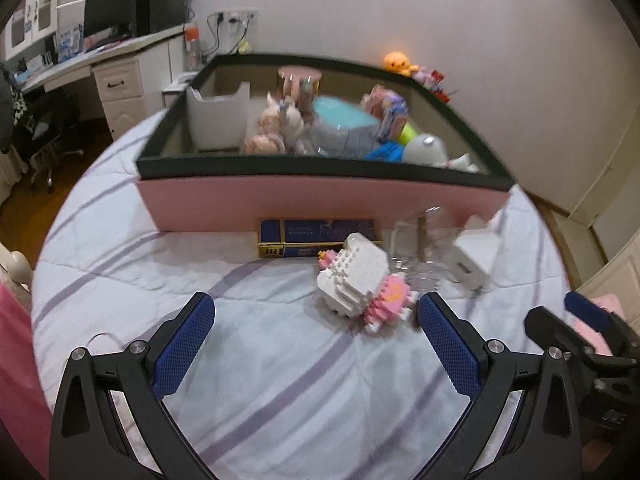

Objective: Organize rigid objects
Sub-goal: 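Grasp the white block cat figure with the left tool while the right tool grasps the white charger, then carry the block figure and charger into the pink box and open both tools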

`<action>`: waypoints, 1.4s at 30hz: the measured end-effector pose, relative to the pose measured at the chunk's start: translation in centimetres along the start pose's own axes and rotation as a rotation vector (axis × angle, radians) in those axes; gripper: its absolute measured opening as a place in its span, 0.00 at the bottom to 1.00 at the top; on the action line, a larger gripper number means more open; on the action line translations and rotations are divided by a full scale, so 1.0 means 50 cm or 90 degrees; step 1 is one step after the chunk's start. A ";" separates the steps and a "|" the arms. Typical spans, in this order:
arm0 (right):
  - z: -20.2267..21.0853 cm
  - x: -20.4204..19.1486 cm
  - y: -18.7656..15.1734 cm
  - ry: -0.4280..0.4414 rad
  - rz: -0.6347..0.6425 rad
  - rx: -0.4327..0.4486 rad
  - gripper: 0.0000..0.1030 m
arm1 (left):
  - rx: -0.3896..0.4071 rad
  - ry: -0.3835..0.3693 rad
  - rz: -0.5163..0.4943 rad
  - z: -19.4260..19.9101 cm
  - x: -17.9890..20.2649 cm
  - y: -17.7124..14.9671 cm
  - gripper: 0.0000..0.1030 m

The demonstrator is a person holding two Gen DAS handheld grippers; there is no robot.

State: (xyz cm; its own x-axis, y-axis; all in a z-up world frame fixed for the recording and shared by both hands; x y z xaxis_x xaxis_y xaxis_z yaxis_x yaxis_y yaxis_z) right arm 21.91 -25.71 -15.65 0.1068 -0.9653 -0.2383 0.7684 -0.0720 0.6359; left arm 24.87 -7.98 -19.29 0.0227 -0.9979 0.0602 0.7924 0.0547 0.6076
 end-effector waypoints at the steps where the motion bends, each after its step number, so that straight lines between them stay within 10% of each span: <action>1: -0.010 0.004 0.002 0.000 0.000 -0.005 1.00 | -0.008 0.001 0.004 -0.013 0.000 -0.001 1.00; 16: -0.096 -0.010 0.025 0.006 0.043 -0.039 1.00 | 0.003 -0.020 -0.008 -0.024 -0.010 0.008 0.84; 23: -0.126 -0.021 0.038 0.004 0.070 -0.048 0.94 | -0.010 0.012 -0.024 -0.046 -0.007 0.013 0.99; 27: -0.121 -0.028 0.044 0.006 0.084 -0.040 0.61 | 0.002 -0.001 -0.028 -0.036 -0.006 0.013 0.77; 31: -0.113 -0.031 0.040 0.011 0.083 -0.038 0.56 | 0.012 -0.025 -0.035 -0.016 -0.011 0.005 0.43; 42: -0.063 -0.045 0.017 0.044 0.056 -0.031 0.56 | 0.029 -0.028 -0.032 0.030 -0.057 -0.011 0.43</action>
State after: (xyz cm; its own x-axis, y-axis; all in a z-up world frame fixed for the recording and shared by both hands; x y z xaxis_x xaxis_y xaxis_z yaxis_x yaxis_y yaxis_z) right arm 24.30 -22.82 -16.89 0.2174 -0.9475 -0.2347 0.7834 0.0259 0.6210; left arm 23.46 -5.14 -18.59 -0.0436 -0.9971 0.0629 0.7637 0.0073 0.6455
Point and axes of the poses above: each gripper's, at about its wrist camera, not at the fingertips, and z roughly against the way its jaws point, x to its right, y to its top, the point moved 10 cm from there along -z, roughly the way its jaws point, and after that the axes turned 7 degrees about y, right-handed, at the moved point
